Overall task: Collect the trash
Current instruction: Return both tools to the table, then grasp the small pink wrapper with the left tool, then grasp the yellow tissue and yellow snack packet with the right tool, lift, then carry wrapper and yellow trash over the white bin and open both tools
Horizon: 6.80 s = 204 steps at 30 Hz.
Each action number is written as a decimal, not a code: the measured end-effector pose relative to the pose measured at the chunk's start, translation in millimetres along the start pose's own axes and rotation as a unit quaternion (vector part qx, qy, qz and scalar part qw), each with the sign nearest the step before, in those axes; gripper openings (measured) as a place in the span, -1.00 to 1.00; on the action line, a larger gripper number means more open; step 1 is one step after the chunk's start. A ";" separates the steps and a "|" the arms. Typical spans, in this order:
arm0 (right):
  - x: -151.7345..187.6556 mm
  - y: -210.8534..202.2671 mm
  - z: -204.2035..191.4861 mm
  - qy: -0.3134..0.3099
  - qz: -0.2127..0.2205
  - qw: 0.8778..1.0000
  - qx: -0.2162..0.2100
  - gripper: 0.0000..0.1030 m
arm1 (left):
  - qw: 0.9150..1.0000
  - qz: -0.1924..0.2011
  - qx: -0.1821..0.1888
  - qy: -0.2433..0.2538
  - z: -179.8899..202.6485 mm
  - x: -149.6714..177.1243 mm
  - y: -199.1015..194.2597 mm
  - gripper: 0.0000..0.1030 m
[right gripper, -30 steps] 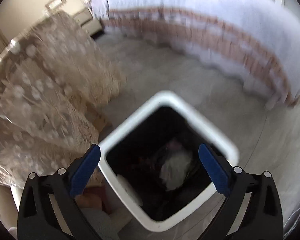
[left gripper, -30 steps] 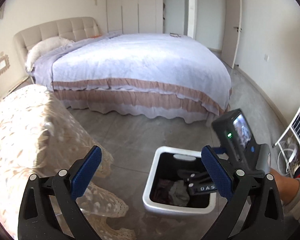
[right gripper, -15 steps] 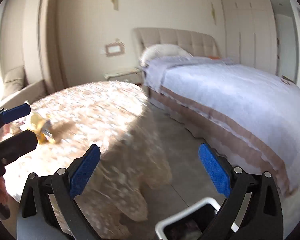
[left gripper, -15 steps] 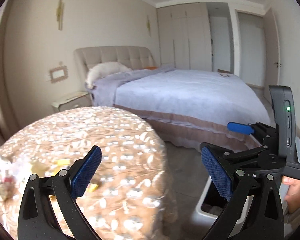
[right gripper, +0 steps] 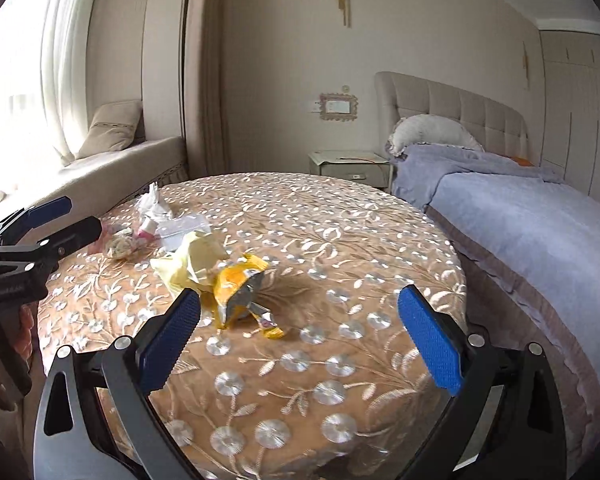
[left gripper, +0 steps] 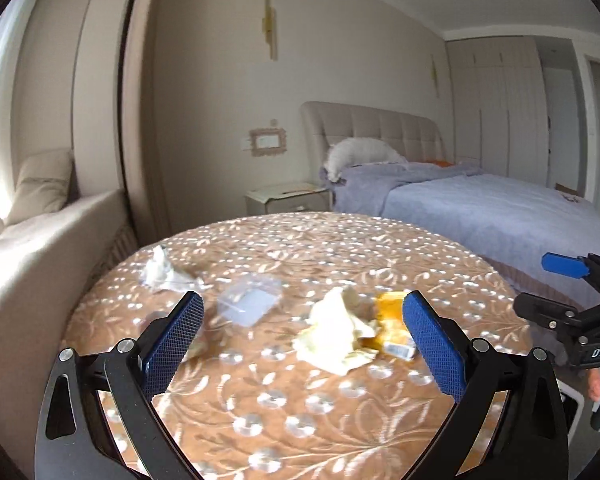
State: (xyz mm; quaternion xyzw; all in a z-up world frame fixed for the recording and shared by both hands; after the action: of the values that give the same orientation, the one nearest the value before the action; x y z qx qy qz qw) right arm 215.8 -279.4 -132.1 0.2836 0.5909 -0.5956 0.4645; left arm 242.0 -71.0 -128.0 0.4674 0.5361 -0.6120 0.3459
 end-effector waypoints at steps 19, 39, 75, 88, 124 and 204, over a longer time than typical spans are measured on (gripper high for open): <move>-13.8 60.9 -106.9 -0.068 -0.044 0.996 -0.040 0.91 | 0.989 -0.092 -0.091 -0.068 -158.5 41.4 48.4 0.35; -2.7 82.7 -102.0 -0.046 -0.077 0.995 -0.036 0.91 | 0.992 -0.077 -0.083 -0.063 -153.1 9.8 22.4 -0.93; 16.4 159.0 -108.0 0.074 -0.225 0.967 -0.092 -0.04 | 0.998 -0.017 -0.043 -0.032 -106.8 -59.1 -9.3 -0.96; -10.5 108.1 -95.7 0.060 -0.145 0.981 -0.114 -0.52 | 1.000 0.002 -0.014 -0.014 -74.4 -68.1 -19.9 -0.95; 100.6 -85.7 221.8 0.181 -0.081 0.961 0.192 -0.52 | 0.909 -0.105 0.374 0.151 332.9 9.8 45.3 -0.96; 287.3 16.4 252.8 0.095 -0.258 0.940 0.203 0.93 | 0.887 -0.201 0.347 0.231 415.1 114.7 114.1 0.90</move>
State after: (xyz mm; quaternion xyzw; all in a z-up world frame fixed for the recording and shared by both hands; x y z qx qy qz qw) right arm 166.6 -584.5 -358.4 0.2647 0.5517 -0.7727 0.1689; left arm 226.9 -489.9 -279.0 0.5684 0.4370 -0.6896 -0.1020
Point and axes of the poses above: each gripper's, at about its wrist camera, not at the fingertips, and y roughly the way its jaws point, z to its right, x to its underside, the point moved 8 cm from there along y, roughly the way its jaws point, and after that the axes turned 9 degrees about x, right-handed, at the moved point
